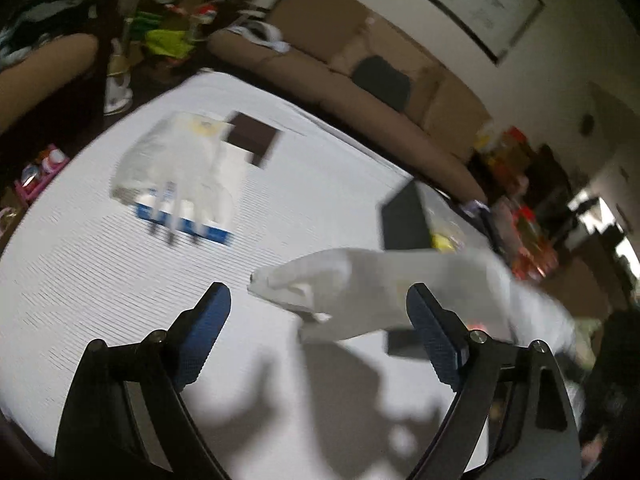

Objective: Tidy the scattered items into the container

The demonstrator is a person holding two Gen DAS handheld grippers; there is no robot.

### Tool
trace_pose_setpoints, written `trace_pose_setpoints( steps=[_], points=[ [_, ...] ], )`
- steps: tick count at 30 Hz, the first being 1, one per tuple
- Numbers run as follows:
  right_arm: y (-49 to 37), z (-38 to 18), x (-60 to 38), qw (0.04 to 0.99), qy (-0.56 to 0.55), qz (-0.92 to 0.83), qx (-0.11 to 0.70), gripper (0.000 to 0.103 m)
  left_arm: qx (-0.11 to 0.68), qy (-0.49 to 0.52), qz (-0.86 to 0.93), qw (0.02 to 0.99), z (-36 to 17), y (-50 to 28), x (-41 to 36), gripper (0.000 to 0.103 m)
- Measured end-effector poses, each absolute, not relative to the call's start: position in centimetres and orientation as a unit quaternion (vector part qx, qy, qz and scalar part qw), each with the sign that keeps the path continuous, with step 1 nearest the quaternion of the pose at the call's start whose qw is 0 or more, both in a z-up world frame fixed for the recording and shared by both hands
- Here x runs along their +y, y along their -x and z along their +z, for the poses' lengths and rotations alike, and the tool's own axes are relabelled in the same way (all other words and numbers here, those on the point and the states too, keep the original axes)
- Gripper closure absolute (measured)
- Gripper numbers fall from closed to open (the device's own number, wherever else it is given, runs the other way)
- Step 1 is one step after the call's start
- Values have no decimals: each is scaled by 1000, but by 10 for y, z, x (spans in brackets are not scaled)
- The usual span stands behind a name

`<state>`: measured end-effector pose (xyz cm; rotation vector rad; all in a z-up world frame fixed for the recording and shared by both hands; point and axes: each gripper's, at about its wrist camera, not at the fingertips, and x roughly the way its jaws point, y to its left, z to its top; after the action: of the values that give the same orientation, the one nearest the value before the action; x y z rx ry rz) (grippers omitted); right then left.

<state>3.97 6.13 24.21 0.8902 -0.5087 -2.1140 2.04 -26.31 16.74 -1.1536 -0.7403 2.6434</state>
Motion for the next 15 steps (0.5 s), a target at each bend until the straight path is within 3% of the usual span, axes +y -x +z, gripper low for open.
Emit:
trace_pose_setpoints(
  steps=[3, 10, 15],
  points=[
    [-55, 286, 89, 395, -313, -839, -206, 90, -222, 366, 897, 111, 190, -32, -241, 13],
    [-97, 378, 144, 402, -249, -862, -183, 90, -150, 345, 882, 283, 220, -75, -167, 10],
    [-131, 410, 170, 408, -229, -864, -186, 90, -114, 349, 860, 355, 222, -92, -95, 4]
  ],
)
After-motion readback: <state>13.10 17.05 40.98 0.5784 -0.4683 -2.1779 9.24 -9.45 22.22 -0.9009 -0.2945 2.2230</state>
